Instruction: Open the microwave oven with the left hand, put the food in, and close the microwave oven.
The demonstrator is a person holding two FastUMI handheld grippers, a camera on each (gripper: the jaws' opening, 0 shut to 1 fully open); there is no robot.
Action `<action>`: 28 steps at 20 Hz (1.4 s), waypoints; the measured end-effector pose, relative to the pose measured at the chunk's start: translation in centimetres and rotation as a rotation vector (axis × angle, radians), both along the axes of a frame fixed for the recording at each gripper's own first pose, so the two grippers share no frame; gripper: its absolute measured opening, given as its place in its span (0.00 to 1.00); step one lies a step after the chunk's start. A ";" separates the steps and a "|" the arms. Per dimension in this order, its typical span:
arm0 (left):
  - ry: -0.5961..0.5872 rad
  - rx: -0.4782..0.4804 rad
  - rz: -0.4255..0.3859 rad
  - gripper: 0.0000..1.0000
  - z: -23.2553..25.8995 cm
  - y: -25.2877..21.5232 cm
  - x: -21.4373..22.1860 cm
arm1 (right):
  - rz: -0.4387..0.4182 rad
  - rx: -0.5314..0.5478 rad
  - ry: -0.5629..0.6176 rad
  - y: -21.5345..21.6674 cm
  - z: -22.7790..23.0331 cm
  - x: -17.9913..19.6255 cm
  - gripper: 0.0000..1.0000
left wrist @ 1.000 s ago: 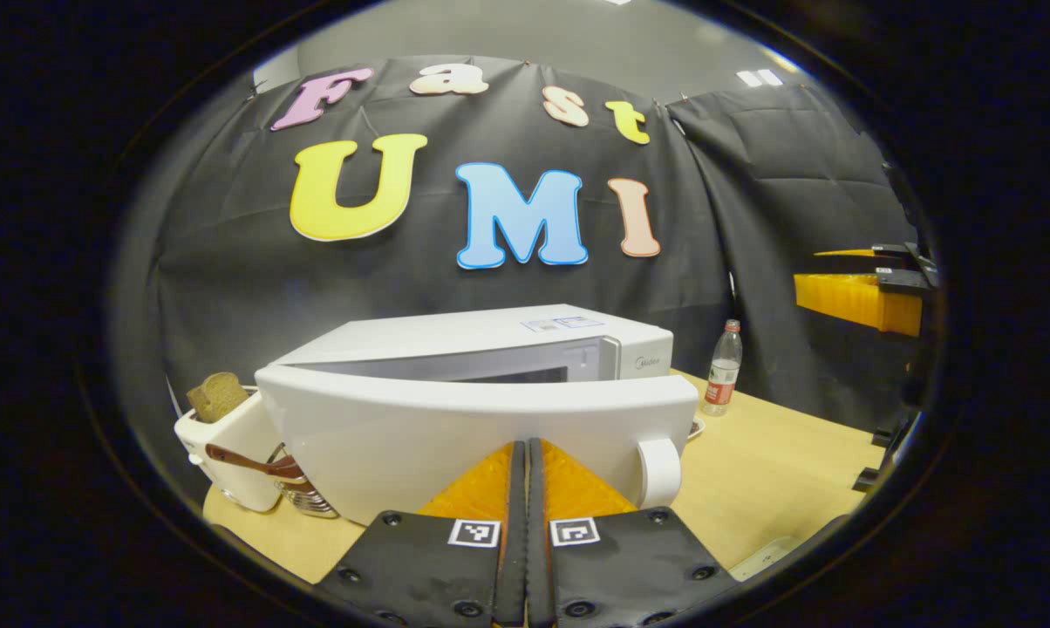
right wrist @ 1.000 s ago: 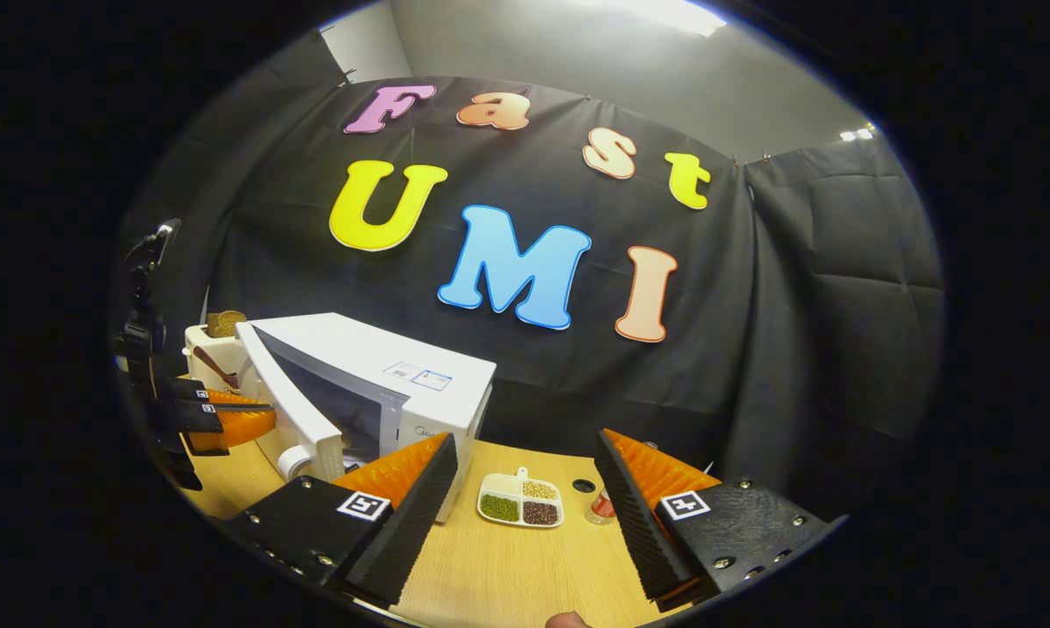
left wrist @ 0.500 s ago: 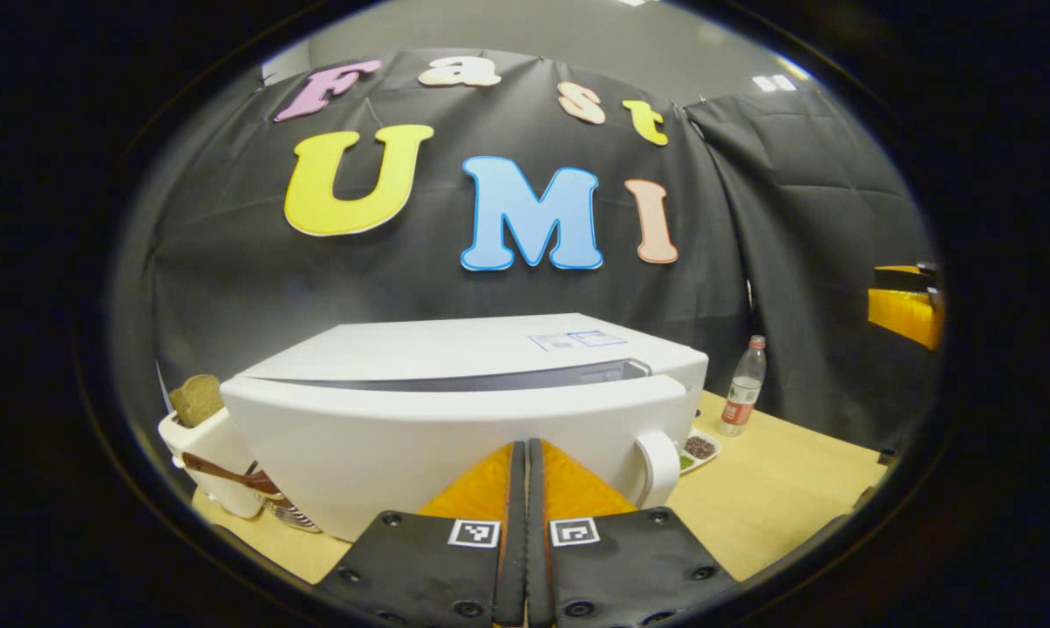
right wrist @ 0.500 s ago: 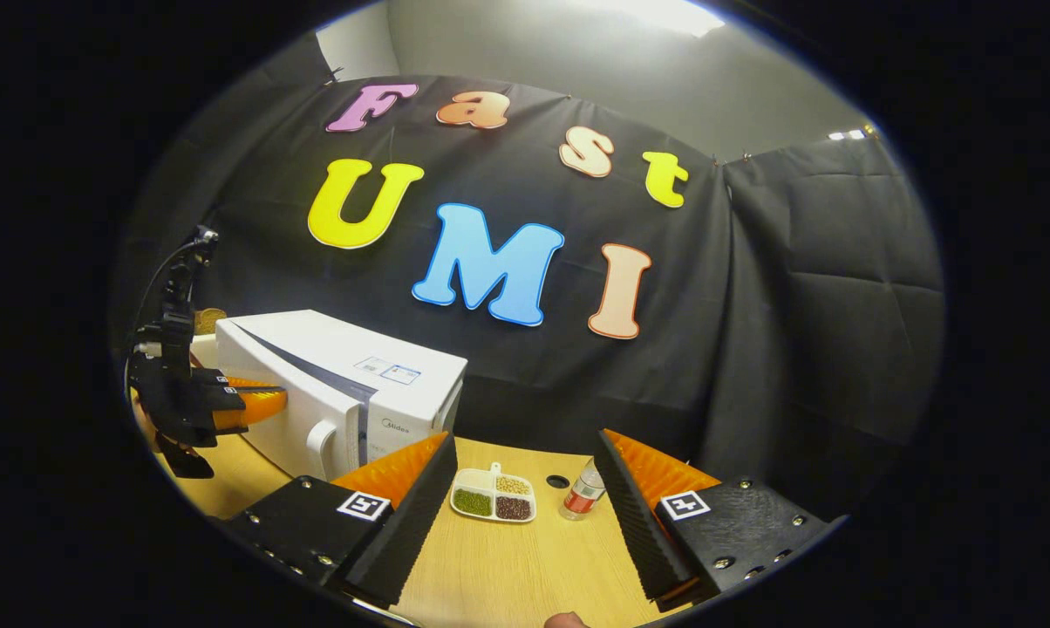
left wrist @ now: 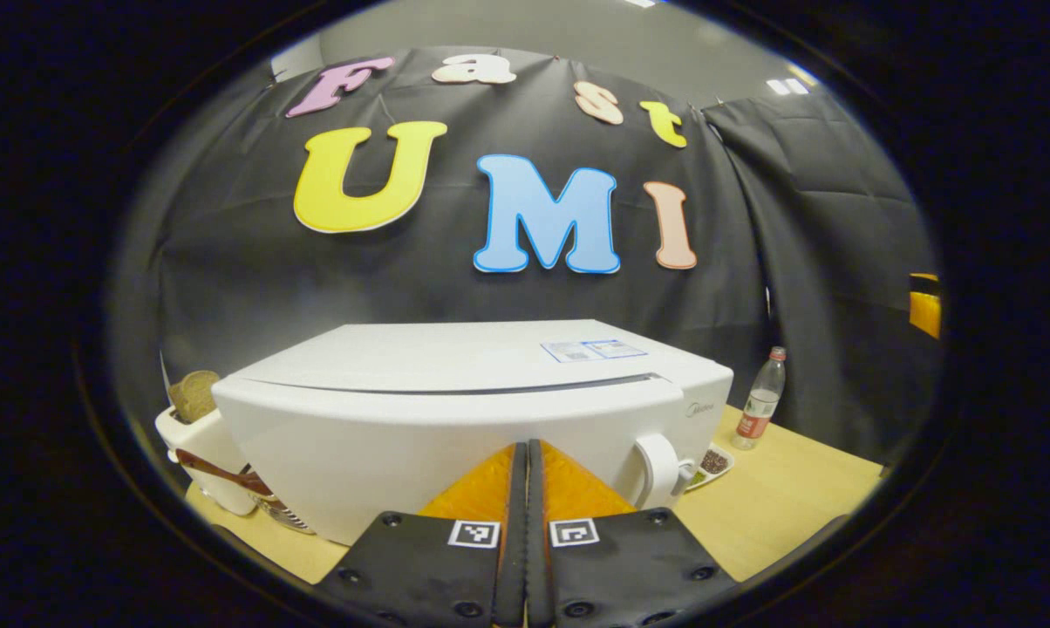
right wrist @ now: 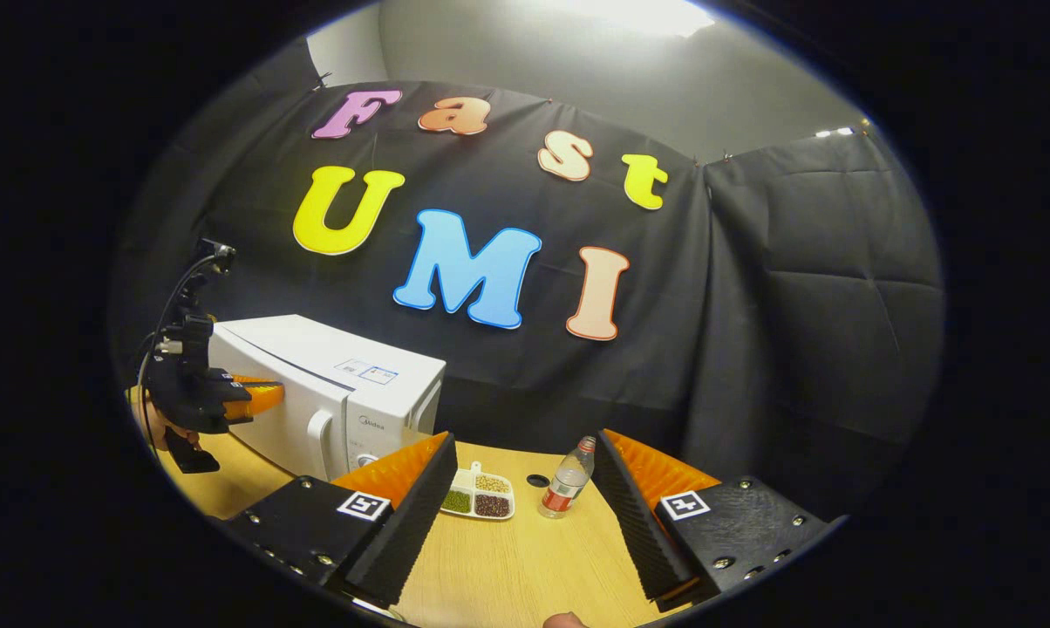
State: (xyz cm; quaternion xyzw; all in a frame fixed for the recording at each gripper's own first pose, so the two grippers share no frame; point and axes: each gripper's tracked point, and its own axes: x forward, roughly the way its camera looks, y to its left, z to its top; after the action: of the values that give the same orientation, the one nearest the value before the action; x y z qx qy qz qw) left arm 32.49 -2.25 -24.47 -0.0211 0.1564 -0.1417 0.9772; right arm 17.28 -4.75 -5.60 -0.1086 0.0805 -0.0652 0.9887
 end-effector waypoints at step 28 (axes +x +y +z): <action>-0.198 0.034 0.199 0.07 19.1 -1.7 -20.3 | 0.219 0.174 -0.109 -0.5 4.0 -10.6 0.97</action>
State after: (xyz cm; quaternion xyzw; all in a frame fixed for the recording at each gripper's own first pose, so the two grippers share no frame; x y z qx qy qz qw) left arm 12.20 -3.92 -5.39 -0.0060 0.0589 -0.0427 0.9973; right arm 6.65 -5.22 -1.58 -0.0268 0.0199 0.0446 0.9984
